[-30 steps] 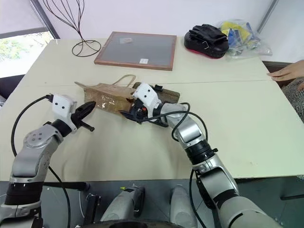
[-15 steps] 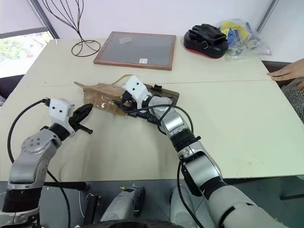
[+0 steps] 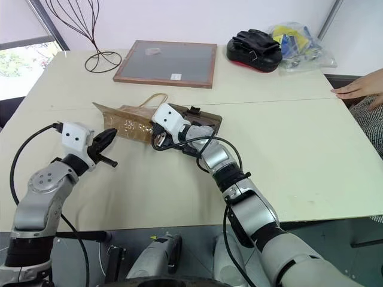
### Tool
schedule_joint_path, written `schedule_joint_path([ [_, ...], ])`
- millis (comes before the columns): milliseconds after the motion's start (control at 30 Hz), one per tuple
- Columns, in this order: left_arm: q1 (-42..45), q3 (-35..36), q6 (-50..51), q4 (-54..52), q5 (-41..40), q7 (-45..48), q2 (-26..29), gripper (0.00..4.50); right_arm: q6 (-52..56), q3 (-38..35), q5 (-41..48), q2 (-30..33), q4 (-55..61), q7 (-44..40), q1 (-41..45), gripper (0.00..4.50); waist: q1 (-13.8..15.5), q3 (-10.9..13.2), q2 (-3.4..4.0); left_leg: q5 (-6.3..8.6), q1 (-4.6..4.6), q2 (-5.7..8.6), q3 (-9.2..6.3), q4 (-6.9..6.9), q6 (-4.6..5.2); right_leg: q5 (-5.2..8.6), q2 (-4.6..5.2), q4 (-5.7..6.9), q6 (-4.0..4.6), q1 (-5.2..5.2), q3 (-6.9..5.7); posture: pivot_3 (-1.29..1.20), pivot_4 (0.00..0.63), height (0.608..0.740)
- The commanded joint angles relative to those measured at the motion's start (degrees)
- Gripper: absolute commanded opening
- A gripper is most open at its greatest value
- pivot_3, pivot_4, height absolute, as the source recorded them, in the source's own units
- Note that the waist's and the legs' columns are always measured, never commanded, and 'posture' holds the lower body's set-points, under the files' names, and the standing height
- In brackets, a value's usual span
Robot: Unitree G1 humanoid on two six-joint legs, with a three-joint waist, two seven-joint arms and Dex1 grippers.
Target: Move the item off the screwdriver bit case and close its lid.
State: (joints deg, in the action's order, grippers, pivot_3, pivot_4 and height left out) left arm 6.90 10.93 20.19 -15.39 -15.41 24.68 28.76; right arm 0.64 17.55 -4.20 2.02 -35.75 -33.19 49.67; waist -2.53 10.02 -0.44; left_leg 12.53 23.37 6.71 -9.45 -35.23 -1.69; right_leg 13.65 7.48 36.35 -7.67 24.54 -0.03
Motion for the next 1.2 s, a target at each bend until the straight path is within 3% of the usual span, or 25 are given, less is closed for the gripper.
schedule_joint_path([
  [33, 0.87, 0.31, -1.58, -0.48, 0.53, -0.27, -0.22, 0.00, 0.76, -3.26, 0.90, 1.45, 7.76, 1.70, 0.36, 0.02, 0.01, 0.00, 0.00, 0.00, 0.00, 0.00, -0.01, 0.00, 0.00, 0.00, -0.01, 0.00, 0.00, 0.00, 0.00, 0.00, 0.150, 0.734],
  [333, 1.08, -1.45, -2.74, 0.63, 1.43, 0.32, -1.51, 0.00, 6.76, -18.78, -0.56, 12.01, 27.53, 17.89, -1.89, 0.02, 0.89, 0.00, 0.00, 0.00, 0.01, 0.01, 0.01, 0.00, 0.00, 0.00, 0.02, -0.03, 0.01, -0.01, 0.00, 0.00, 0.150, 0.734],
  [467, 2.12, -2.88, -3.40, 2.30, 1.74, 0.99, -2.44, 0.00, 10.16, -26.29, -5.95, 19.66, 36.01, 26.03, -8.73, 0.02, 1.66, -0.02, 0.01, 0.00, 0.00, -0.02, 0.06, 0.02, 0.00, 0.00, 0.01, -0.03, 0.01, 0.00, 0.01, 0.00, 0.150, 0.734],
  [600, 3.87, -3.80, -4.24, 4.53, 2.02, 1.55, -2.93, 0.00, 16.30, -29.42, -8.28, 23.35, 38.35, 28.98, -15.10, 0.02, 1.68, -0.02, 0.01, 0.00, 0.01, -0.02, 0.15, -0.01, 0.02, 0.00, 0.05, -0.04, 0.01, -0.04, 0.02, 0.00, 0.150, 0.734],
  [767, 6.39, -4.64, -5.61, 7.73, 2.55, 2.50, -3.22, 0.00, 26.64, -33.97, -5.76, 23.33, 41.12, 29.32, -21.41, 0.02, 1.48, -0.03, 0.03, -0.01, -0.03, -0.17, 0.30, 0.00, 0.03, -0.04, -0.03, -0.04, 0.06, -0.03, 0.06, 0.00, 0.150, 0.734],
  [1200, 6.79, -5.25, -6.59, 8.95, 2.79, 3.16, -3.14, 0.00, 38.76, -34.61, -8.51, 22.80, 45.55, 33.69, -31.76, 0.02, 1.72, -0.03, 0.03, 0.00, -0.03, -0.19, 0.35, -0.03, 0.05, -0.04, -0.04, -0.05, 0.06, -0.04, 0.09, 0.00, 0.150, 0.734],
])
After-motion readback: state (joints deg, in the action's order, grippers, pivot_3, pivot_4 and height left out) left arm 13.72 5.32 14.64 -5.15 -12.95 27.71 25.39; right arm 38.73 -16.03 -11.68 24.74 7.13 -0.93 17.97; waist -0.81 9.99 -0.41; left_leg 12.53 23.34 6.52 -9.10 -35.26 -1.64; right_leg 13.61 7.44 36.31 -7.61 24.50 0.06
